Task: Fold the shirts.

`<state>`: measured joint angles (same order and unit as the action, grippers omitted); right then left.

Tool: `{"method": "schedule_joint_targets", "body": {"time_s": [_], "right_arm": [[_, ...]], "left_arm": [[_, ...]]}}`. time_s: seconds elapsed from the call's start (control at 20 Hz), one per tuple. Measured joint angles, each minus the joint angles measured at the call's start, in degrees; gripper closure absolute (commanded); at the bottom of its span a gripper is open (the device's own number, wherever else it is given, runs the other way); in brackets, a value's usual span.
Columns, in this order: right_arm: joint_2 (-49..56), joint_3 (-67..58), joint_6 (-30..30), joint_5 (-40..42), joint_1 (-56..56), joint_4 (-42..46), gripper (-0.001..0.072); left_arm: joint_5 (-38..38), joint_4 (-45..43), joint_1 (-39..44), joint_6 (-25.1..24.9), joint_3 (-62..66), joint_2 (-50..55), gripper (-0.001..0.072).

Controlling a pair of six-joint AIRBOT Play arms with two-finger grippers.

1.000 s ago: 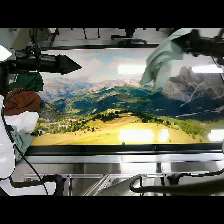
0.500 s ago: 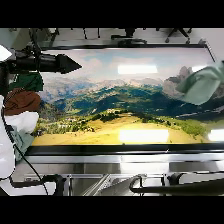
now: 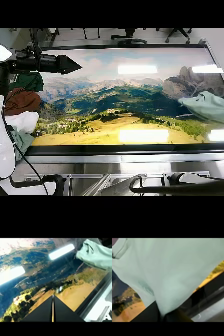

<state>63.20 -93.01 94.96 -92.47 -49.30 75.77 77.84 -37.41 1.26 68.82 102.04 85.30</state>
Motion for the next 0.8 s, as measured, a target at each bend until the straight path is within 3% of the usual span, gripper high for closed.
{"method": "schedule_joint_targets", "body": {"time_s": [0.25, 0.3, 0.35, 0.4, 0.8], "right_arm": [[-1.62, 9.25, 0.81, 0.33, -3.17, 2.99, 0.0683], [-1.7, 11.65, 1.11, 1.01, -3.39, 3.52, 0.061], [-1.75, 13.88, 1.73, 1.31, -3.54, 4.26, 0.0412], [-1.77, 15.58, 2.21, 1.33, -3.65, 5.35, 0.0327], [-2.03, 19.47, 4.35, -0.5, -3.8, 17.81, 0.0322]], "left_arm": [[0.2, -0.02, 0.0, -0.35, 0.0, 0.04, 0.0691], [0.2, -0.02, 0.0, -0.37, 0.0, 0.04, 0.069], [0.2, -0.04, 0.0, -0.37, 0.0, 0.04, 0.069], [0.22, -0.02, 0.0, -0.39, 0.0, 0.04, 0.0691], [0.61, -0.44, 0.0, -0.48, 0.0, 0.04, 0.069]]}}
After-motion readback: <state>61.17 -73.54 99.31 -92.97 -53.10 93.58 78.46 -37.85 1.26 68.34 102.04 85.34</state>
